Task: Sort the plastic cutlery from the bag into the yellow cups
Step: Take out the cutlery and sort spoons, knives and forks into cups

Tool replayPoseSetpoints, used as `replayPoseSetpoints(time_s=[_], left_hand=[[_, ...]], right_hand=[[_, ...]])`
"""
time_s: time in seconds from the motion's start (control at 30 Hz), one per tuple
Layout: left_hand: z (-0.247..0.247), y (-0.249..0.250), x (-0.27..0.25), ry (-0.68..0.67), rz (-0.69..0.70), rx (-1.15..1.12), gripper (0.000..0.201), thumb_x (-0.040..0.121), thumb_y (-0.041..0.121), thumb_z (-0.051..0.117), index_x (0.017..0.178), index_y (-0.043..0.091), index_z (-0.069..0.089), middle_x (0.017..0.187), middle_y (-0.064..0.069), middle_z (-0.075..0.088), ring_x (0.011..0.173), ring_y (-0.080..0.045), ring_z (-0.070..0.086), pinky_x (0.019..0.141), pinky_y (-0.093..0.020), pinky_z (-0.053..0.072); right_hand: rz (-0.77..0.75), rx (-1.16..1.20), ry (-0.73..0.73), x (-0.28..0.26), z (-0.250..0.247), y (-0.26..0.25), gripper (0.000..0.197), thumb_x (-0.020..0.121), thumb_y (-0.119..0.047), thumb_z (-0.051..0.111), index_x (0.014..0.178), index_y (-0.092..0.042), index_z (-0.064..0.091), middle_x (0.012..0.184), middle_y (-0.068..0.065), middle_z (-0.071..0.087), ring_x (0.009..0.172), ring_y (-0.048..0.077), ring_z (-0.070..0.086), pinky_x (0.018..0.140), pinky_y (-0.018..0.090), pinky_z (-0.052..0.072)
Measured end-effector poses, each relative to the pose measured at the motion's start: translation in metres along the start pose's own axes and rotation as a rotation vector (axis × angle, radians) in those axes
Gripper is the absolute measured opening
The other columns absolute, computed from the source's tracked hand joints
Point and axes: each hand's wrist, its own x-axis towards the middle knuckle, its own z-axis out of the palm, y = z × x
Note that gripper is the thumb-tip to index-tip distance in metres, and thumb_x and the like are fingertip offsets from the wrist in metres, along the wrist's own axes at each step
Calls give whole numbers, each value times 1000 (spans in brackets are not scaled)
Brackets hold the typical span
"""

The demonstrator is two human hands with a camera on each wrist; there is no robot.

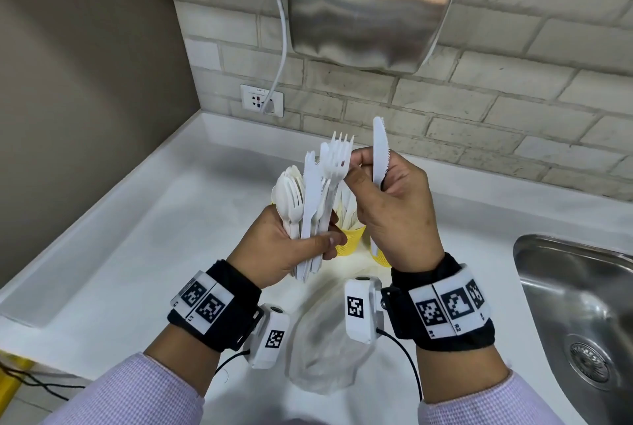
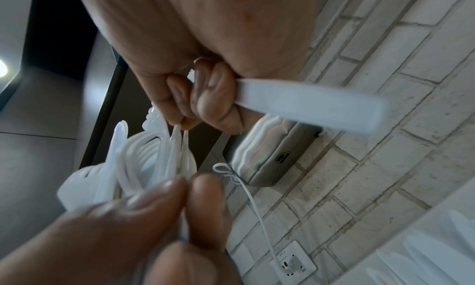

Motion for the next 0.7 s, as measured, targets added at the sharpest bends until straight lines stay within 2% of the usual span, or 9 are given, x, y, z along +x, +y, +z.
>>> replayPoseSetpoints(time_s=[0.07,0.13,0.2,0.3,0.4,0.47,0.57,0.6,0.7], left_hand=[[0,0,0,-10,-1,-3,10,91,1,72,90,12,71,86,-13,74,74,-29,70,63,-41,57],[0,-1,0,-21,-2,-9,5,92,5,72,93,9,71,85,-14,73,74,-30,69,65,-41,55],[0,-1,0,0,-11,7,1,92,9,73,92,8,72,84,-17,73,73,-28,70,60,-40,52],[-2,-2,0,20,-12,20,8,92,12,73,92,4,73,80,-17,74,71,-26,70,55,-51,49],[-3,-4,1,28,8,32,5,92,15,75,90,10,75,83,-23,73,72,-30,70,59,-65,52],[-2,-5,2,37,15,24,2,91,13,75,89,11,75,84,-23,72,72,-30,69,60,-56,54],[3,-5,5,45,21,37,4,90,7,75,88,4,72,75,-15,71,69,-25,68,59,-28,53],[4,-6,5,44,26,55,6,90,7,75,89,3,72,74,-13,71,68,-24,68,60,-25,52],[4,-6,5,28,44,69,7,90,9,76,90,4,72,75,-11,71,70,-26,69,62,-27,53]], right_hand=[[-12,4,28,1,0,1,7,95,-19,64,88,-18,63,60,-11,47,48,5,38,55,23,33],[-20,21,70,3,-1,2,7,94,-30,60,87,-28,59,63,-14,45,53,7,38,61,25,31],[-8,55,115,4,-4,1,10,98,-29,56,89,-30,55,64,-13,45,52,6,37,61,23,31],[75,217,114,3,-7,-5,13,109,-14,44,97,-17,45,71,9,56,40,7,27,46,18,26],[131,257,102,1,-5,-9,9,111,-15,40,102,-14,43,86,10,71,38,9,26,43,19,22],[182,278,114,1,-1,-5,9,110,-18,43,101,-15,46,80,8,69,39,10,29,41,20,23],[227,328,95,1,6,-4,8,108,-19,49,105,-11,48,70,3,56,41,5,40,38,19,29],[232,337,90,0,8,-4,8,107,-17,50,108,-10,49,68,1,53,41,3,44,37,17,33],[225,319,109,1,11,0,15,106,-17,53,112,-4,54,66,-2,49,44,2,48,40,16,38]])
